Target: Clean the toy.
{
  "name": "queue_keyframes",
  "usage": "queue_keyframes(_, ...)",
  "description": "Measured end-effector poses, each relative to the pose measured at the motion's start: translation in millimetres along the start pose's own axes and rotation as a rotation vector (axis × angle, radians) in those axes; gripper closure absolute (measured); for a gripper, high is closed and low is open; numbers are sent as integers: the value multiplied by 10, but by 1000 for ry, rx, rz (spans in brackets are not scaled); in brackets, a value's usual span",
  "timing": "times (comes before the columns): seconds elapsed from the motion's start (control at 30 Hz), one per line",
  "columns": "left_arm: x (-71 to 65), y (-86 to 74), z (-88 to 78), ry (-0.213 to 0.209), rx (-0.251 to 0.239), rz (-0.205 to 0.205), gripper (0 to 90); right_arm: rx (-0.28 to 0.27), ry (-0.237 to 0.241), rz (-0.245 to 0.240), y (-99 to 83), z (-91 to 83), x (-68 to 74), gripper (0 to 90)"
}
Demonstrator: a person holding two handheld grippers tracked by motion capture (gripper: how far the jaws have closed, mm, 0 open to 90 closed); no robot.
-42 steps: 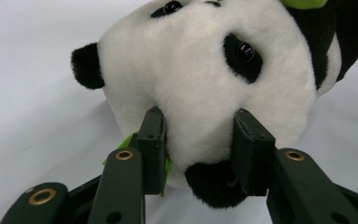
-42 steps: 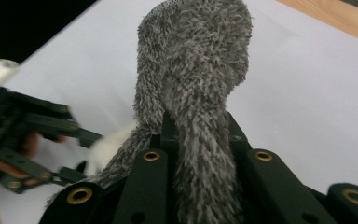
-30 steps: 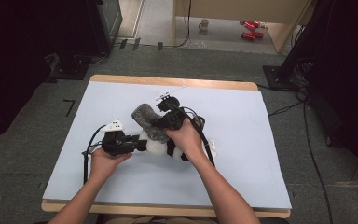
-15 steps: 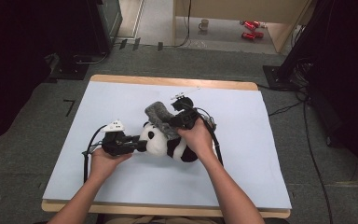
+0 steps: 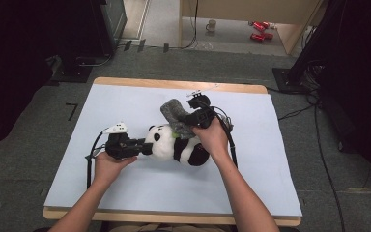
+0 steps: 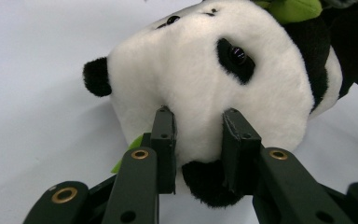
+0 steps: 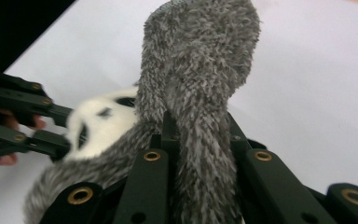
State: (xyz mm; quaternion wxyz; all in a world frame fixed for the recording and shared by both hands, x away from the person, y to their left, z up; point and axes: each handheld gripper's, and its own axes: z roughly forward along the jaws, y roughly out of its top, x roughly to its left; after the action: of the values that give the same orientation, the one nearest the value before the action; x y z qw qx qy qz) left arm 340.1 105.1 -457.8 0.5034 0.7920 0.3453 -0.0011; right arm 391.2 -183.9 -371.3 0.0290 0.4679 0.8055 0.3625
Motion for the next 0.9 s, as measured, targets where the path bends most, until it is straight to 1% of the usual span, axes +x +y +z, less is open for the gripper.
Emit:
queue_keyframes(0.07, 1, 23, 2, 0, -1, -5, 701, -13, 0, -15, 57, -57, 79, 779)
queue_keyframes(0.1, 3, 36, 3, 2, -3, -10, 704, -25, 4, -29, 109, -99, 152, 779)
queue_keyframes(0.13, 3, 36, 3, 2, -3, -10, 705, -25, 4, -29, 109, -99, 152, 779)
queue_keyframes(0.17, 6, 52, 5, 4, -3, -11, 706, -35, 14, -44, 160, -122, 239, 780)
queue_keyframes(0.23, 3, 71, 6, 3, -7, -12, 707, -40, 26, -60, 199, -130, 334, 779)
queue_keyframes(0.3, 1, 88, 6, 6, -10, -5, 708, -37, 41, -79, 233, -112, 448, 779)
queue_keyframes(0.33, 1, 88, 6, 6, -10, -5, 709, -37, 41, -79, 233, -112, 448, 779)
queue_keyframes(0.37, -5, 100, 8, 9, -17, -11, 709, -29, 57, -90, 245, -67, 549, 779)
queue_keyframes(0.4, -5, 100, 8, 9, -17, -11, 710, -29, 57, -90, 245, -67, 549, 779)
queue_keyframes(0.43, -8, 111, 5, 9, -22, -16, 711, -16, 73, -94, 232, 12, 618, 778)
queue_keyframes(0.47, -12, 117, 4, 8, -28, -16, 714, -6, 79, -90, 216, 60, 640, 778)
queue_keyframes(0.5, -12, 117, 4, 8, -28, -16, 717, 2, 93, -76, 195, 109, 650, 778)
queue_keyframes(0.53, -18, 123, 1, 8, -31, -17, 717, 2, 93, -76, 195, 109, 650, 778)
queue_keyframes(0.57, -31, 133, -2, 9, -37, -14, 725, 26, 117, -56, 137, 215, 670, 778)
queue_keyframes(0.6, -37, 136, 0, 18, -32, -12, 729, 44, 102, -67, 101, 274, 682, 777)
queue_keyframes(0.63, -37, 136, 0, 18, -32, -12, 736, 44, 102, -67, 101, 274, 682, 777)
queue_keyframes(0.67, -30, 130, 16, 23, -10, -17, 736, 55, 80, -82, 62, 325, 684, 777)
queue_keyframes(0.7, -14, 114, 32, 18, 4, -22, 744, 38, 81, -75, -8, 374, 629, 775)
queue_keyframes(0.73, -14, 114, 32, 18, 4, -22, 745, 38, 81, -75, -8, 374, 629, 775)
queue_keyframes(0.77, -13, 114, 35, 13, 0, -22, 745, 37, 65, -85, -23, 376, 616, 773)
queue_keyframes(0.8, -36, 120, 50, 12, -5, -15, 748, 30, 56, -107, -47, 351, 589, 772)
queue_keyframes(0.83, -36, 120, 50, 12, -5, -15, 750, 30, 56, -107, -47, 351, 589, 772)
queue_keyframes(0.9, -62, 119, 80, 21, 0, 1, 752, 34, 37, -124, -58, 310, 567, 772)
